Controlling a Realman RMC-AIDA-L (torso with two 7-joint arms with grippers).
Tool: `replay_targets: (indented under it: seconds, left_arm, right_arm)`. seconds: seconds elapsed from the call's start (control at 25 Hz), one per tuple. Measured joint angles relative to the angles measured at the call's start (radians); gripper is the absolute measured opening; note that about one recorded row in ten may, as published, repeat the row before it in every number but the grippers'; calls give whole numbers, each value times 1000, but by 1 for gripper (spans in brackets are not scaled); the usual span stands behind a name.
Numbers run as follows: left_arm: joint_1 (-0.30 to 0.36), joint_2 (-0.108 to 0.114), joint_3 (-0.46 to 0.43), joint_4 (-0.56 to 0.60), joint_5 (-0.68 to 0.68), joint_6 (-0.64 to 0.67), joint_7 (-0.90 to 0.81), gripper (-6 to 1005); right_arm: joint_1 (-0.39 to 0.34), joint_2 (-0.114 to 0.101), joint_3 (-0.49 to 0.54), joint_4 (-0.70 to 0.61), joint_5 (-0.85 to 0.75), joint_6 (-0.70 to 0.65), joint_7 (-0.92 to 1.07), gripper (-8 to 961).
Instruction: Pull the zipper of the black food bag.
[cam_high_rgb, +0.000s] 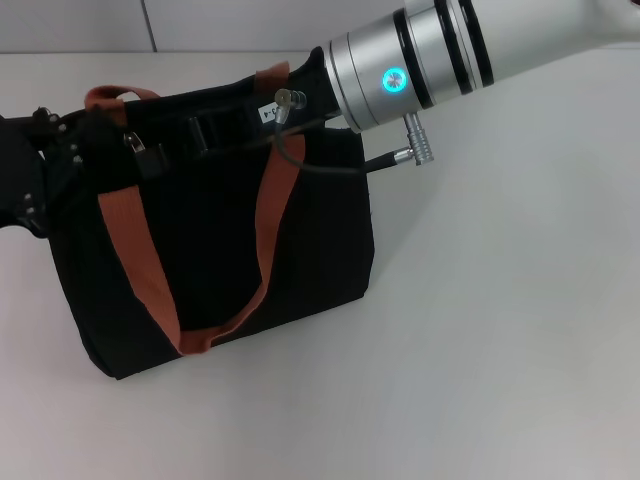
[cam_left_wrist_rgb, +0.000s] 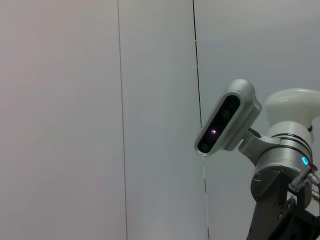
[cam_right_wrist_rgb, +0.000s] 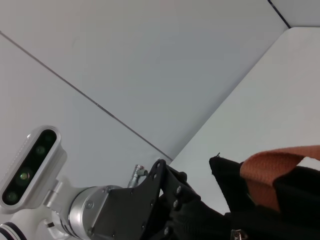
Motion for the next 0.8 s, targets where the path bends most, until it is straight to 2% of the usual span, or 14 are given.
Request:
replay_targets:
  seconds: [0.64, 0.8]
  left_arm:
    - [1, 0, 0, -2, 1, 5, 0, 104]
    - [1, 0, 0, -2, 1, 5, 0, 106]
  right_arm:
    - [4, 0, 0, -5, -38, 28, 9, 1]
    - [-21, 0, 0, -42, -65, 35, 46, 1]
